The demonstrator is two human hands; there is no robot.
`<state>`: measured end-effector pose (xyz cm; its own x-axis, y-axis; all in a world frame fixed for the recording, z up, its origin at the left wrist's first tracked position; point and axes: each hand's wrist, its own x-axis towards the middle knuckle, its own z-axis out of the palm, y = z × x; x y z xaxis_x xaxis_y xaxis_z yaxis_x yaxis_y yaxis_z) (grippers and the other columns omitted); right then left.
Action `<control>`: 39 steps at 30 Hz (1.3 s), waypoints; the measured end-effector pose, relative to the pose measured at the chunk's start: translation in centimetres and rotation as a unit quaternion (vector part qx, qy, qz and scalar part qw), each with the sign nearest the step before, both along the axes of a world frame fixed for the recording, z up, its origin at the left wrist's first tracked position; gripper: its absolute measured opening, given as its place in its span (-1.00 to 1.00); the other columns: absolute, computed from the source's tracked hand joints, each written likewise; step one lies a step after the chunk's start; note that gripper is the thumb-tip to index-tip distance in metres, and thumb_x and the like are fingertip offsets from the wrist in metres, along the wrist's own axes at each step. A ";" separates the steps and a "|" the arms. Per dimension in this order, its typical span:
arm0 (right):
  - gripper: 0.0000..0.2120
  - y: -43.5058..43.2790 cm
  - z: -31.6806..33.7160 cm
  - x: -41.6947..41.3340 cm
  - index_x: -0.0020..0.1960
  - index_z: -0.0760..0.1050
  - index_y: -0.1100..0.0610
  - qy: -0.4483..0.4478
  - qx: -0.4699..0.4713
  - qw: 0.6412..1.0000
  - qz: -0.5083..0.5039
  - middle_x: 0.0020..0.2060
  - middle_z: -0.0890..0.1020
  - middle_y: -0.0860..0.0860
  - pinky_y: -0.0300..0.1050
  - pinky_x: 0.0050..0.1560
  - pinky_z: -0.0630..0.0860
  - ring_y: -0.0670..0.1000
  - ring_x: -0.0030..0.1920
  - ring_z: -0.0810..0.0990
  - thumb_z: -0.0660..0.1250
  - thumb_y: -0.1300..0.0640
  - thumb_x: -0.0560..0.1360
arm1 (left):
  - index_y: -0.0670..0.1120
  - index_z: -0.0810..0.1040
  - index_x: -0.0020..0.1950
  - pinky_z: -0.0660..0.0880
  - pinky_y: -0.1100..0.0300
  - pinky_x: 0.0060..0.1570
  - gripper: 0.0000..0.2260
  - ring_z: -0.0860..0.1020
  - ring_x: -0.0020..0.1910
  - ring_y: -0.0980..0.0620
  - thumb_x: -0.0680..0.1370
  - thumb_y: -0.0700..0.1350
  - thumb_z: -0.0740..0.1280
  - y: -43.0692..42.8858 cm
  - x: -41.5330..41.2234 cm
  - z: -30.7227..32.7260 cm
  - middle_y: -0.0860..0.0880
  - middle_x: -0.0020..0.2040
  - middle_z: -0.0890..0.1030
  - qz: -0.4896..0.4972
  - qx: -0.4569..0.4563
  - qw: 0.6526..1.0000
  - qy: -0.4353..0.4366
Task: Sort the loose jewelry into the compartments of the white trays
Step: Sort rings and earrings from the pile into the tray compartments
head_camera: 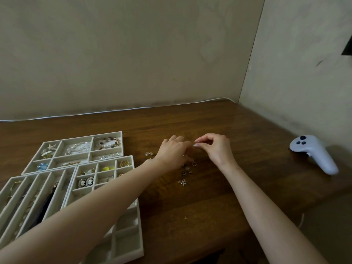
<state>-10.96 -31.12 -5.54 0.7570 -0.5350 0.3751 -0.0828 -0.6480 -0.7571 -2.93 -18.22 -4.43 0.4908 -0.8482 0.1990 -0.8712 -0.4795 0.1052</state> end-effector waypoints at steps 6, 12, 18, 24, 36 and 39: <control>-0.93 -0.1 0.0 0.0 -0.09 0.65 0.15 0.005 -0.005 1.000 -0.003 -0.17 0.66 0.01 -0.29 -0.04 0.52 -0.11 -0.14 0.60 0.46 0.21 0.43 | 0.00 0.49 0.15 0.33 0.10 0.13 -0.78 0.41 0.19 -0.02 0.52 0.00 0.31 -0.3 0.2 -0.2 -0.01 0.14 0.49 -0.007 0.003 1.000 0.022; -0.90 -0.1 0.0 0.0 -0.04 0.64 0.16 0.005 -0.011 1.000 -0.008 -0.14 0.66 0.02 -0.32 -0.08 0.53 -0.10 -0.13 0.61 0.43 0.21 0.45 | 0.00 0.48 0.10 0.35 0.13 0.07 -0.84 0.43 0.15 -0.02 0.54 -0.05 0.27 -0.4 0.2 -0.4 0.00 0.11 0.51 -0.003 -0.045 0.999 0.025; -0.90 -0.2 0.0 0.1 -0.03 0.64 0.16 0.005 -0.018 0.999 -0.031 -0.15 0.65 -0.01 -0.44 -0.18 0.43 -0.17 -0.17 0.55 0.43 0.19 0.45 | 0.02 0.49 0.19 0.34 0.04 0.21 -0.74 0.39 0.24 -0.02 0.52 -0.01 0.32 -0.7 0.2 -0.4 0.00 0.17 0.50 -0.016 -0.014 0.998 0.061; -0.90 -0.2 -0.1 0.0 -0.04 0.64 0.16 0.007 -0.008 1.000 -0.027 -0.14 0.65 0.00 -0.22 -0.03 0.57 -0.09 -0.12 0.60 0.43 0.19 0.45 | 0.02 0.50 0.12 0.37 0.07 0.17 -0.82 0.42 0.18 0.01 0.54 -0.01 0.29 -0.8 0.4 -0.6 0.02 0.11 0.51 -0.029 -0.019 0.998 0.058; -0.95 -1.0 -0.4 0.3 -0.10 0.61 0.11 -0.011 0.035 0.996 -0.076 -0.19 0.62 -0.04 -0.02 -0.07 0.63 -0.03 -0.12 0.63 0.43 0.21 0.45 | 0.00 0.45 0.17 0.43 -0.01 0.16 -0.59 0.46 0.14 0.01 0.43 0.19 0.36 -2.5 0.4 -0.9 0.01 0.11 0.55 0.017 -0.046 0.995 0.091; -0.92 -1.1 -0.5 0.3 -0.07 0.62 0.13 -0.021 0.041 0.995 -0.084 -0.18 0.63 -0.05 -0.01 -0.02 0.62 -0.06 -0.11 0.62 0.44 0.19 0.44 | -0.03 0.45 0.22 0.46 0.01 0.14 -0.61 0.47 0.14 -0.02 0.46 0.08 0.37 -3.2 0.0 -0.8 -0.03 0.13 0.52 0.011 -0.029 0.995 0.100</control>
<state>-10.65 -32.23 -6.03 0.6395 -0.6823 0.3542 -0.1521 -0.5640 -0.8117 -2.97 -21.43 -5.27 0.5437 -0.8269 0.1435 -0.8196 -0.4863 0.3029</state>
